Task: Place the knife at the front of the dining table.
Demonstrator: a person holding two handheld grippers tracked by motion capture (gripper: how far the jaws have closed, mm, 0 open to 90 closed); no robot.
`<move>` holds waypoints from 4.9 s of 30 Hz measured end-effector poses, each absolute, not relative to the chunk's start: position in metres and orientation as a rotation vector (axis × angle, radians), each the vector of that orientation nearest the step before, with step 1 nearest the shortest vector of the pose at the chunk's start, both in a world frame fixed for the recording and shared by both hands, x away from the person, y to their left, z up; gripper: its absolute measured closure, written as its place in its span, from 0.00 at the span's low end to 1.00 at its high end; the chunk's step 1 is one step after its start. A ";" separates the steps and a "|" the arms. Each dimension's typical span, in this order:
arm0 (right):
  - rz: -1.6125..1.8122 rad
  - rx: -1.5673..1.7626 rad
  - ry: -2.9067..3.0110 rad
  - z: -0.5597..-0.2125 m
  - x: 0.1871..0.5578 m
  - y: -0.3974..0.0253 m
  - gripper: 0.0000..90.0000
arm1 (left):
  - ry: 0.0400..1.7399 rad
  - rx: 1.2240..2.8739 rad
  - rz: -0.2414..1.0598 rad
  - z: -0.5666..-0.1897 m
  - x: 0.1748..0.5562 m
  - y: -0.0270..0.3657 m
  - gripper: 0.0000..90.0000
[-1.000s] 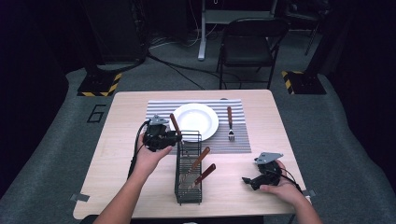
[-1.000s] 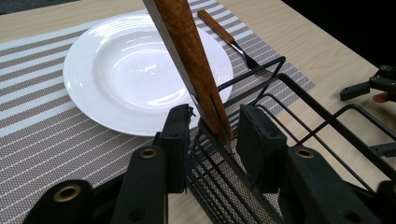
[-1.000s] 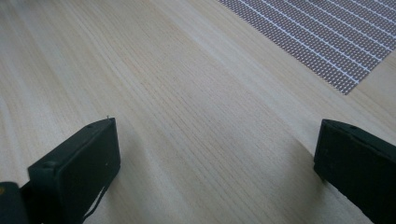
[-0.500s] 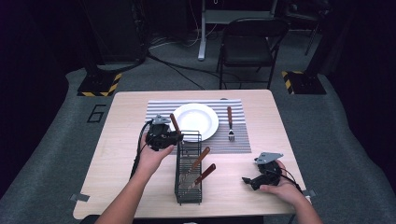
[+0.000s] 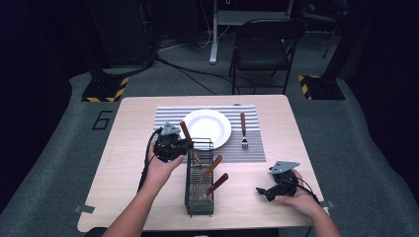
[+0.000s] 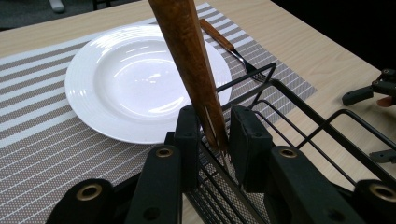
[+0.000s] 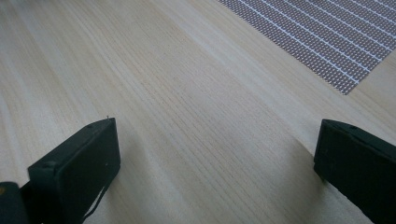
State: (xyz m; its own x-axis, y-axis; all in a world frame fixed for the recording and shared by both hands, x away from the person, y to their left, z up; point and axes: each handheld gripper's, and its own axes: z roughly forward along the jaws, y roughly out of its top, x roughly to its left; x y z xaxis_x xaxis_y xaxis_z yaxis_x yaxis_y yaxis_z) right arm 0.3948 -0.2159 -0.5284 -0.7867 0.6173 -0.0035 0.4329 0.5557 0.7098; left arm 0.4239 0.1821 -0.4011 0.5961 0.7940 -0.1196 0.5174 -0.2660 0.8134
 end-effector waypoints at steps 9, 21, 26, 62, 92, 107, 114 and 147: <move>1.057 0.881 2.539 -0.528 0.395 -0.216 0.00 | 0.960 1.960 0.360 -0.397 0.420 0.165 0.88; 1.055 0.875 2.541 -0.528 0.395 -0.216 0.00 | 0.948 1.943 0.361 -0.401 0.425 0.153 0.89; 1.052 0.883 2.539 -0.528 0.394 -0.216 0.00 | 0.949 1.957 0.358 -0.397 0.424 0.155 0.89; 1.053 0.884 2.538 -0.528 0.394 -0.216 0.00 | 0.896 1.887 0.419 -0.316 0.420 0.181 0.89; 1.057 0.883 2.539 -0.528 0.394 -0.216 0.00 | 0.948 1.825 0.486 -0.293 0.422 0.216 0.89; 1.053 0.882 2.539 -0.528 0.394 -0.216 0.00 | 1.026 1.816 0.488 -0.314 0.429 0.233 0.89; 1.057 0.879 2.539 -0.528 0.395 -0.216 0.00 | 1.071 1.803 0.484 -0.328 0.434 0.241 0.89; 1.057 0.878 2.539 -0.528 0.395 -0.216 0.00 | 1.246 1.780 0.528 -0.384 0.451 0.268 0.89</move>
